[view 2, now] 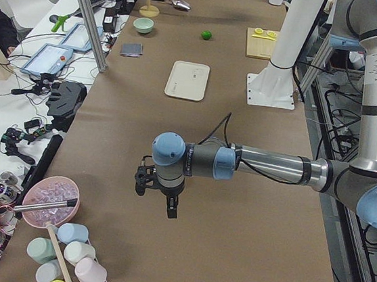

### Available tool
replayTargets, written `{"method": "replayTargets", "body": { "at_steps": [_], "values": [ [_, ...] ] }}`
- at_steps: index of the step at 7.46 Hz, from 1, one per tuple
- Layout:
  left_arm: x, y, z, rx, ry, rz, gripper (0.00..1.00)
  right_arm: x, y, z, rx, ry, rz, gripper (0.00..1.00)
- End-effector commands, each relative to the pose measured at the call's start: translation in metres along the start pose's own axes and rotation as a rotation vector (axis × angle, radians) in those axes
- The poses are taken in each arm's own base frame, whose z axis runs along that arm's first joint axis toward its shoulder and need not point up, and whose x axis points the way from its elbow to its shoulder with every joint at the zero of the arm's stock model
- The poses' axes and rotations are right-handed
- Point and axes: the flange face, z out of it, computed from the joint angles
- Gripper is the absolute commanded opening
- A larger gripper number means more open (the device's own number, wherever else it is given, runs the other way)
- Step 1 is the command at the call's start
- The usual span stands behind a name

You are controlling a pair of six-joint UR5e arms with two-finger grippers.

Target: Place all lemons on tray

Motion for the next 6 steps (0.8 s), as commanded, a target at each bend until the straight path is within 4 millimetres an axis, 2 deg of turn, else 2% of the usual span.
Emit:
{"method": "replayTargets", "body": {
  "at_steps": [1,2,4,6],
  "values": [
    [0.062,0.003,0.001,-0.010,0.005,-0.014,0.97,-0.071,0.010,0.014,-0.035,-0.012,-0.021,1.00],
    [0.091,0.009,0.004,-0.019,0.008,-0.039,0.97,-0.109,0.010,0.018,-0.038,-0.013,-0.030,1.00],
    [0.137,0.024,0.013,-0.042,0.008,-0.049,0.97,-0.159,0.021,0.044,-0.013,-0.029,-0.053,1.00],
    [0.149,0.027,0.023,-0.030,0.021,-0.001,0.97,-0.192,0.042,0.076,-0.020,-0.046,-0.097,1.00]
  ]
}}
